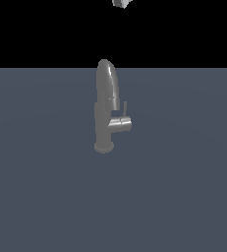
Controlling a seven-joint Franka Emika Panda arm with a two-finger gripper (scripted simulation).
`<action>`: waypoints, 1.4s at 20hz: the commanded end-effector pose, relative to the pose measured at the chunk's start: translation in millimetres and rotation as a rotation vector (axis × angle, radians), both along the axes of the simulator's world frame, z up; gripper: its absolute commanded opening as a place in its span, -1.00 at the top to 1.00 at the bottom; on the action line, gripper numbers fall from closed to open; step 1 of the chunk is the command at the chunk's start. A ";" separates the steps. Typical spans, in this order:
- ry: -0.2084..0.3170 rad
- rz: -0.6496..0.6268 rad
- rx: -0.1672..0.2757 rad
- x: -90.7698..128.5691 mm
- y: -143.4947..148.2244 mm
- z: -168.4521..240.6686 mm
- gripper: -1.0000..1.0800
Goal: Turn on the faucet by rotating a designated handle.
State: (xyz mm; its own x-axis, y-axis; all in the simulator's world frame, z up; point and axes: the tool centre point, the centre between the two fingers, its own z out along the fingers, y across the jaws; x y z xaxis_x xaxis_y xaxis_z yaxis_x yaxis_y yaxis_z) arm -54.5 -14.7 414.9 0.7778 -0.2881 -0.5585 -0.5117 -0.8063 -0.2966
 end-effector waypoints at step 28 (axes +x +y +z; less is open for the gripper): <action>0.583 -0.421 0.463 102.4 -25.6 -181.7 1.00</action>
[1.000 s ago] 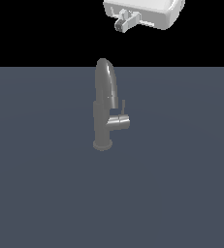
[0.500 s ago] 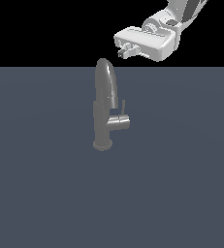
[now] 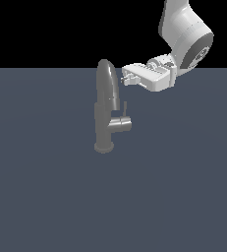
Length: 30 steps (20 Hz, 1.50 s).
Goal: Turn on the faucet by rotating a designated handle.
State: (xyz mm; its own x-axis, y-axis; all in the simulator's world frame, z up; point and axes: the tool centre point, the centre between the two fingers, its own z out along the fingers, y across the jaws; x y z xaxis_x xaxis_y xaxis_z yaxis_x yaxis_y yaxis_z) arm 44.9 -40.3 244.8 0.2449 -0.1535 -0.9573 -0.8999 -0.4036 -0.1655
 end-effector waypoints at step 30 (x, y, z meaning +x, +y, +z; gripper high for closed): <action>0.230 -0.168 0.178 -11.0 4.1 -79.1 1.00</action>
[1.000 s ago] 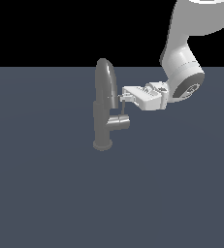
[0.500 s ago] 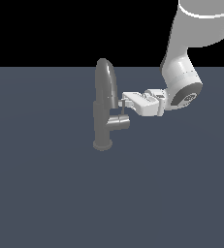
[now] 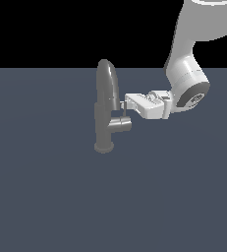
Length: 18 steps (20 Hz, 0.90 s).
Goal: Turn on the faucet by rotating a designated handle.
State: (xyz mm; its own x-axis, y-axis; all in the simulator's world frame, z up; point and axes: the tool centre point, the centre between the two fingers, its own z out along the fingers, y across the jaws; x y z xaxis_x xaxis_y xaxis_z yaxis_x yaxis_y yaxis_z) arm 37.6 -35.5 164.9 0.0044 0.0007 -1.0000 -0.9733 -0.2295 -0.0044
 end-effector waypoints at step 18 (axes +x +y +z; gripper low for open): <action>-0.004 -0.001 -0.001 -42.6 -8.6 -1.6 1.00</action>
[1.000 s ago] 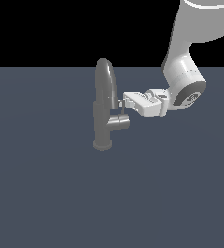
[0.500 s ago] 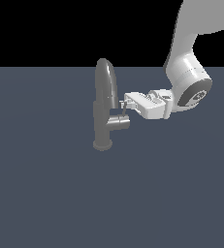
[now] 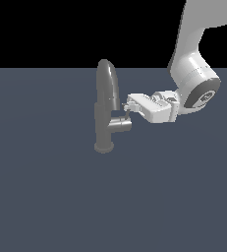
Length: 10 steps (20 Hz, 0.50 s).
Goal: Turn on the faucet by rotating a designated handle.
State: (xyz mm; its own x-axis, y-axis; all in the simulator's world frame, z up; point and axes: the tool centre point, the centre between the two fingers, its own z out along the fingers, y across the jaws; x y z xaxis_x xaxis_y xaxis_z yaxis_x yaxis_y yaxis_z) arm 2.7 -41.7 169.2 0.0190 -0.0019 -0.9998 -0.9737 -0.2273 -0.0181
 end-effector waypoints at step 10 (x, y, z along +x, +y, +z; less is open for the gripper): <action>0.014 0.002 0.003 -43.3 -11.9 -26.9 1.00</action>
State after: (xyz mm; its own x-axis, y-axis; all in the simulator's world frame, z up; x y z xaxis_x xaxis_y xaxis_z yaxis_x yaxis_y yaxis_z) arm -26.9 -48.2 154.4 0.0307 -0.0010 -0.9995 -0.9725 -0.2310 -0.0296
